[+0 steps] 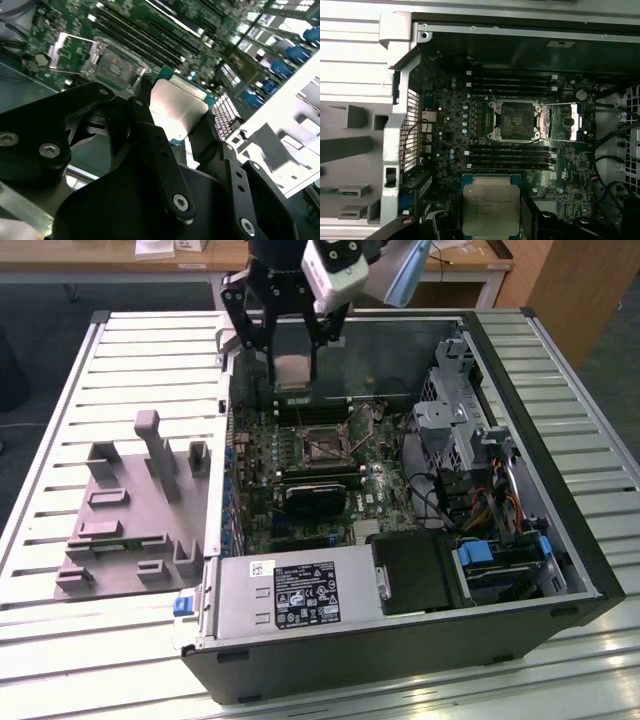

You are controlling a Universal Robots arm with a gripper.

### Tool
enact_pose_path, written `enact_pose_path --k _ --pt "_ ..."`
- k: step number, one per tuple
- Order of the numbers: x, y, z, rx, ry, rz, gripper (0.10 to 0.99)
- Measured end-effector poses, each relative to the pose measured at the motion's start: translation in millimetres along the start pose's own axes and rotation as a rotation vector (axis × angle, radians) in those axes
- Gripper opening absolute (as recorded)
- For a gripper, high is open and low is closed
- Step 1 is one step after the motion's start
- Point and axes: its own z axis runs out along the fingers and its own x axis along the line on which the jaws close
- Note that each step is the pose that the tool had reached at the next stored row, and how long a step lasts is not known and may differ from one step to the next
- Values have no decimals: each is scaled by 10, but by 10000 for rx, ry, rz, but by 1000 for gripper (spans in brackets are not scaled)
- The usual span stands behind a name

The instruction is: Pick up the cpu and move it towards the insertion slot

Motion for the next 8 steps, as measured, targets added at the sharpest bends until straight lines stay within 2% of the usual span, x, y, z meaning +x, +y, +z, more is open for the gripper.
enact_pose_path --k 8 --pt "-348 15 27 -1 7 1 545"
